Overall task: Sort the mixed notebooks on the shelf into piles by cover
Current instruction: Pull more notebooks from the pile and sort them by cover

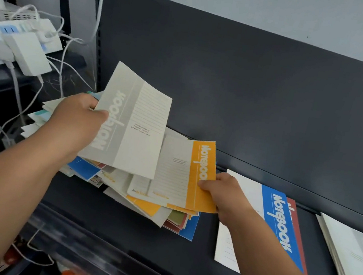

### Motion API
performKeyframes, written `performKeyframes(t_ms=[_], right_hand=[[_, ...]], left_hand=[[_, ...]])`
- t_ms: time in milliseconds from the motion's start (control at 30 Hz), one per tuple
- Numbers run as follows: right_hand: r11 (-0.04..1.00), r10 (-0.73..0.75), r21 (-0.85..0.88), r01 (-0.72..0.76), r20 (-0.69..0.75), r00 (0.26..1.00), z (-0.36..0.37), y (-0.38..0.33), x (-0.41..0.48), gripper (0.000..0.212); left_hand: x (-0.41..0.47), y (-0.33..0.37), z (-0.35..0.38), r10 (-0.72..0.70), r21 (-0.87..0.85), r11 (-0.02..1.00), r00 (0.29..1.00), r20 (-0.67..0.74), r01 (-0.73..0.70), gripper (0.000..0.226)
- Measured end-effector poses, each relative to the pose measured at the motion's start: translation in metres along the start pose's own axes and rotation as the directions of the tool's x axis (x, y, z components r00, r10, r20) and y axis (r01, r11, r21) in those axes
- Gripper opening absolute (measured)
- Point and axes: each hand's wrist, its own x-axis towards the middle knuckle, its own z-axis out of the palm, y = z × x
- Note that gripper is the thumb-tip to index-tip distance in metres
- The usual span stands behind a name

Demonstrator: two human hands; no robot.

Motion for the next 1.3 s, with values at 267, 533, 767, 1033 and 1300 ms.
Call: performKeyframes(t_ms=[267,533,767,1033,1300], right_hand=[[0.96,-0.097,0.259,0.109,-0.061,0.993,-0.015,-0.009,-0.02,0.006],[0.933,-0.174,0.321,0.161,0.014,0.985,-0.024,-0.016,-0.032,0.006],[0.976,-0.034,0.219,0.016,0.079,0.996,-0.015,0.01,-0.018,0.022],[0.973,0.007,0.231,-0.031,0.105,0.994,-0.014,0.017,-0.009,0.023],[0.921,-0.073,0.383,0.064,0.008,0.997,-0.062,0.024,-0.018,0.022]], left_hand=[[-0.015,0.006,0.038,-0.102,-0.108,0.986,0.969,0.226,0.129,0.012],[-0.039,0.015,0.093,-0.064,0.034,0.998,0.916,0.395,0.055,0.012],[-0.035,-0.004,0.085,-0.079,0.33,0.943,0.932,0.355,-0.045,0.051],[-0.04,-0.01,0.09,-0.09,0.267,0.963,0.898,0.43,-0.031,0.049],[-0.053,0.011,0.111,-0.11,0.077,0.993,0.925,0.364,0.088,0.051]])
